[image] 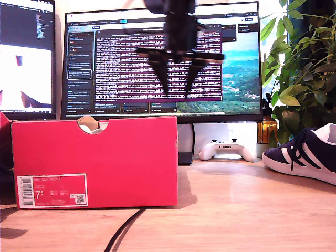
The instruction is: Pack the blue shoes by picking the first shoe and placing it inside the red shoebox, left side, then picking and rotating the second shoe and placing it in the shoebox
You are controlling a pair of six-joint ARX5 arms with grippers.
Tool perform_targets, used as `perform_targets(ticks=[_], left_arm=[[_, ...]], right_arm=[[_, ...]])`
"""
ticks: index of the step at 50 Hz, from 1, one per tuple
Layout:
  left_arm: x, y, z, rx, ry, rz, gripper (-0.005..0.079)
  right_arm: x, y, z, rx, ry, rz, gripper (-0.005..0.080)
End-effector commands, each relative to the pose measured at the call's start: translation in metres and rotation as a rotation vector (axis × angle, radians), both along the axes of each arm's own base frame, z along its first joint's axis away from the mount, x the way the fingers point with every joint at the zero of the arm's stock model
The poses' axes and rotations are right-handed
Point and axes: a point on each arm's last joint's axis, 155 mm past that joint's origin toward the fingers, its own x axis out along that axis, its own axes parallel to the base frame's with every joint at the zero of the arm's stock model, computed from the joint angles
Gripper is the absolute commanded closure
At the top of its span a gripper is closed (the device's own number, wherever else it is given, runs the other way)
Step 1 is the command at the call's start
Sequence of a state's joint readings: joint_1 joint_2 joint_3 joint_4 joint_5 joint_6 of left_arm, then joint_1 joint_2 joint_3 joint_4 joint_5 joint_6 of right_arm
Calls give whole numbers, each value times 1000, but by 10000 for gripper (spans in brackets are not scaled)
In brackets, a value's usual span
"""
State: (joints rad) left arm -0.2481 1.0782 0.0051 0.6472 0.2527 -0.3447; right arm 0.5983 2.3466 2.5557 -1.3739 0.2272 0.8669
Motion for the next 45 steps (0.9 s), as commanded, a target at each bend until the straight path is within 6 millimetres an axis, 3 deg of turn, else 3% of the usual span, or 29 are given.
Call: perform_targets(ticks=[1, 9, 26, 45], left_arm=[[-9, 1, -13, 10, 32, -6, 764], [-9, 1, -13, 10, 32, -6, 764], [-9, 1, -13, 10, 32, -6, 764], [-9, 1, -13, 10, 33, -6, 764]], right_arm=[[-6, -3, 3, -13, 2, -3, 347], [-4, -11, -2, -29, 11, -14, 230], [-13, -44, -4, -64, 36, -108, 229], [-52, -93, 1, -115, 65, -257, 229]])
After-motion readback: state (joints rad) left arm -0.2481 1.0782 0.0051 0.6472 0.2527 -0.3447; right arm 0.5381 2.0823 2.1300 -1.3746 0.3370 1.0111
